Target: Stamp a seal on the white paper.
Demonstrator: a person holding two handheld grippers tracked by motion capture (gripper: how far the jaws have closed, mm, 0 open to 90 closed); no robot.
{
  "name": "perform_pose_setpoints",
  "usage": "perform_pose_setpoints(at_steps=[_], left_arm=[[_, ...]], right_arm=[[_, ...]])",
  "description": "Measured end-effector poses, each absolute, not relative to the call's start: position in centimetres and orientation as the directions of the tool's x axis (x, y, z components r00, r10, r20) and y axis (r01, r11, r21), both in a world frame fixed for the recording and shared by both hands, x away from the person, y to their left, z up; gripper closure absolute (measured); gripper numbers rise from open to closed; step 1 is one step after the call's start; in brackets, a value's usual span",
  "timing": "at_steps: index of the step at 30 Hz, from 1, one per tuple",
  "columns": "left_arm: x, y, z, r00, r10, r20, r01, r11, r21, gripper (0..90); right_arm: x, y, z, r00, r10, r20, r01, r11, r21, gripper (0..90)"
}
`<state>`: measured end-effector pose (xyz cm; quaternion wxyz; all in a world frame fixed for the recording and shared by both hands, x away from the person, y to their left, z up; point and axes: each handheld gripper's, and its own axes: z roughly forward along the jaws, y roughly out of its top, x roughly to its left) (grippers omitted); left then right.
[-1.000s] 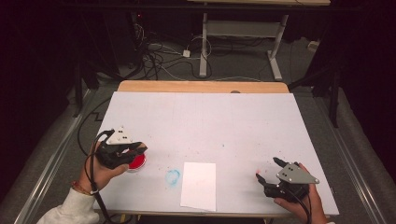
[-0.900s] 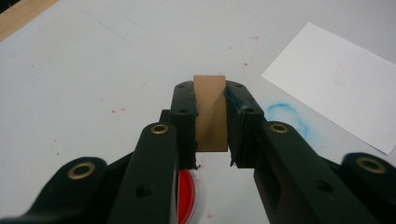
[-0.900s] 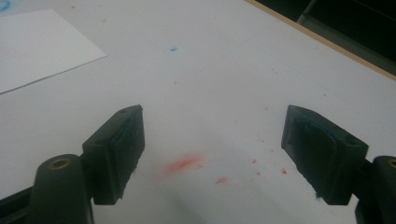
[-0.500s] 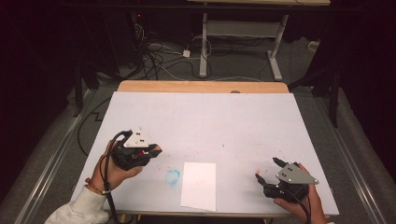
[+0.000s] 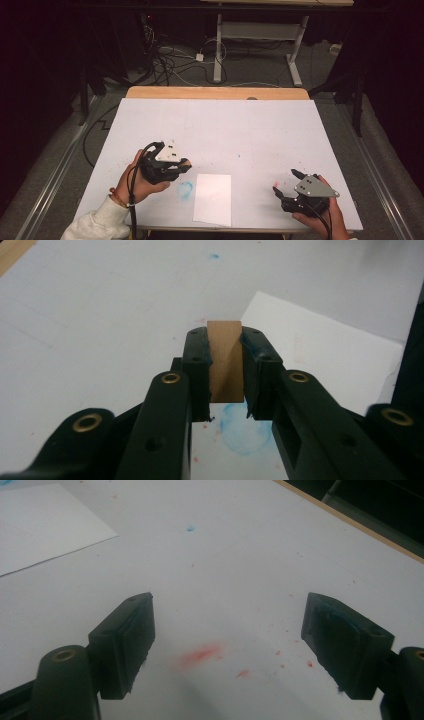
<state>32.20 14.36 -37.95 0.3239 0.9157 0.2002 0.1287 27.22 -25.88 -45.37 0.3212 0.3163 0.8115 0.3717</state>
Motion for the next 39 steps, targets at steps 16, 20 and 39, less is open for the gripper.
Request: perform_pose_setpoints(at_steps=[16,20,39], left_arm=[[32.0,10.2,-39.9,0.934,0.349,0.078,0.237,-0.768,0.595,73.5],[32.3,9.6,-40.8,0.939,0.336,0.069,0.237,-0.782,0.576,73.6],[33.7,7.3,-44.5,0.963,0.266,0.044,0.214,-0.851,0.480,73.6]], right_arm=[[27.2,-25.9,-45.4,-0.596,0.752,-0.283,0.276,0.523,0.806,21.9],[27.2,-25.9,-45.5,-0.599,0.749,-0.284,0.276,0.526,0.805,21.9],[27.2,-25.7,-45.6,-0.607,0.741,-0.288,0.280,0.538,0.795,21.9]])
